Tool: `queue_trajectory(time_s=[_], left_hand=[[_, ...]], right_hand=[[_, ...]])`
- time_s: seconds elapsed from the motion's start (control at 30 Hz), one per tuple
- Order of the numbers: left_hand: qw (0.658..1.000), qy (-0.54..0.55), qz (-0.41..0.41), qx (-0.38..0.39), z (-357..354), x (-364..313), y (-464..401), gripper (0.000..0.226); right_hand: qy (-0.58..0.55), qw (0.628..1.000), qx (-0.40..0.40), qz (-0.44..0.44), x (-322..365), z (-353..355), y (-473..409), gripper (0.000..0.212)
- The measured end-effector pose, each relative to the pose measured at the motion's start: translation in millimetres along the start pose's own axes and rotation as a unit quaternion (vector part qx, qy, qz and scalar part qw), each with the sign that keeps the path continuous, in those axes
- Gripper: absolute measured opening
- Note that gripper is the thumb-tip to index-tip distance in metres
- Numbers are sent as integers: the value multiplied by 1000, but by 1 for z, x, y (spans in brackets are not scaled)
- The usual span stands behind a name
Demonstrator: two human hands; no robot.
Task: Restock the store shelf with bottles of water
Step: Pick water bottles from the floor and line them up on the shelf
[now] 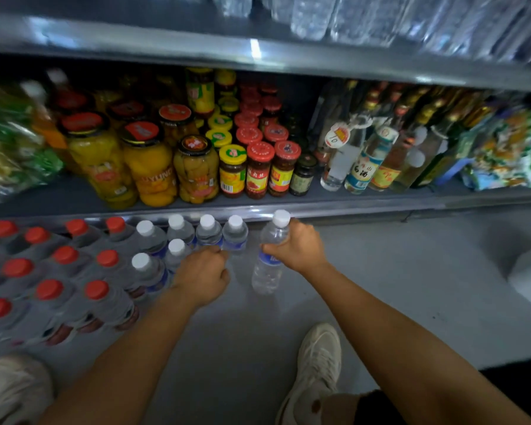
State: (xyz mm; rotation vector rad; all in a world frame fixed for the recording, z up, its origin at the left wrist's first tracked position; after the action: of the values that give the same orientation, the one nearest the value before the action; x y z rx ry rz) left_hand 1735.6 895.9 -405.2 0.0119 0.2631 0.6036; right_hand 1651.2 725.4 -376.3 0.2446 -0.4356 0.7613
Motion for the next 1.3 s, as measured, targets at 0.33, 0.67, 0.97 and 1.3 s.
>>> queue_trajectory(time_s=[0.33,0.67,0.97,1.3], left_hand=[[980,-97,-12,-174,183,-34,51,27],[947,-147,-13,-284,323,-25,59,33],[937,-149,11,-315,407,27,0,34],[943,-143,3,-302,421,70,-67,31]], right_hand=[[-63,982,-121,128,122,157,37,38],[-113,953,-170,223,238,262,29,33],[-110,939,-223,239,318,311,-39,55],[-85,937,-255,223,375,315,-136,45]])
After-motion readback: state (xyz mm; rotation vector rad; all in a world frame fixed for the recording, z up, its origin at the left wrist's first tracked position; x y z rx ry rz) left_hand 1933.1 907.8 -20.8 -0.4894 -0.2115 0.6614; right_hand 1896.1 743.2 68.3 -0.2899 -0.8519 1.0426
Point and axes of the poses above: each hand's wrist, its own y-axis away from the middle knuckle, its own z-axis out of the back of the hand, x = y × z, the point moved 7 cm from there along -y, towards the middle knuckle, and after that the axes turned 2 degrees about -x, right-handed, at the moved point
